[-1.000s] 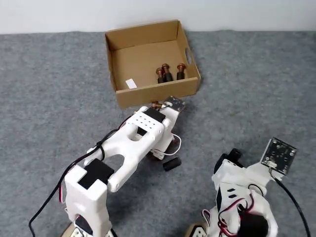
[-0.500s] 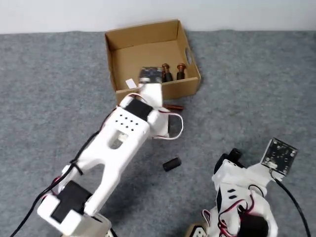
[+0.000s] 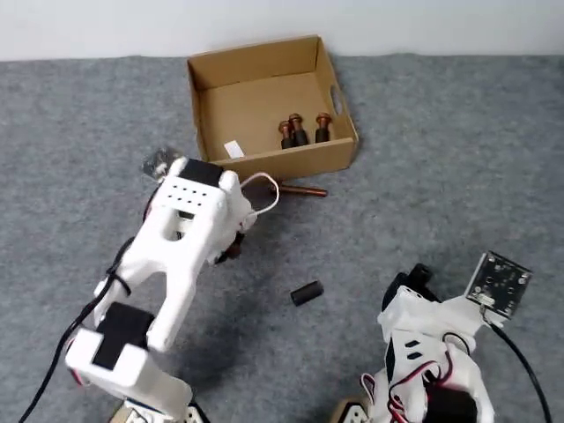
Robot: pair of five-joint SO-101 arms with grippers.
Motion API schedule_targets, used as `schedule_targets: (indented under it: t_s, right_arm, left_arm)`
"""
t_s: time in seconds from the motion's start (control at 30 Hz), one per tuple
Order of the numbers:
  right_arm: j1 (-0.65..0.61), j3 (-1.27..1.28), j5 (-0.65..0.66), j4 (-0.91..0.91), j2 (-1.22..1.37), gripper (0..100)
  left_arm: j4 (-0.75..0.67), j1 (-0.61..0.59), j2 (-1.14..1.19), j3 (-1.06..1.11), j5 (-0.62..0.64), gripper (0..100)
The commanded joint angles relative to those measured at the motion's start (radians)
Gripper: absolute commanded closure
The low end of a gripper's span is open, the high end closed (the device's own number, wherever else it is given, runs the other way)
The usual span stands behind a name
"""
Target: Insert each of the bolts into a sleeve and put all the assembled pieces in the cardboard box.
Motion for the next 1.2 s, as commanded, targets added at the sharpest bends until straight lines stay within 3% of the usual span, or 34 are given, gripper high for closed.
schedule_targets:
  t_s: [0.0, 0.07, 0.2, 0.27, 0.5, 0.8, 1.03, 1.17]
  right_arm:
    - [0.008, -0.006, 0.008, -0.021, -0.002, 99.1]
    - [0.008, -0.006, 0.008, -0.021, -0.002, 99.1]
    - [0.008, -0.006, 0.008, -0.021, -0.002, 99.1]
    - [0.01, -0.006, 0.008, -0.021, -0.002, 99.1]
    - [0.01, -0.006, 0.008, -0.021, -0.004, 99.1]
    - [0.01, -0.006, 0.008, -0.021, -0.004, 99.1]
    - [0.01, -0.006, 0.008, -0.021, -0.004, 99.1]
    - [0.01, -0.006, 0.008, -0.021, -0.002, 99.1]
  left_arm:
    - [0.08, 0.035, 0.021, -0.028, 0.02, 69]
    - [0.098, 0.068, 0.029, -0.03, 0.02, 63]
    - [0.106, 0.112, 0.029, -0.03, 0.011, 62]
    - [0.121, 0.13, 0.029, -0.03, -0.075, 62]
    - [0.284, 0.106, 0.037, -0.133, -0.562, 62]
    - [0.282, 0.011, 0.023, -0.177, -1.208, 66]
    - [0.282, 0.006, 0.029, -0.248, -1.932, 79]
    - [0.281, -0.02, 0.029, -0.295, -2.186, 80]
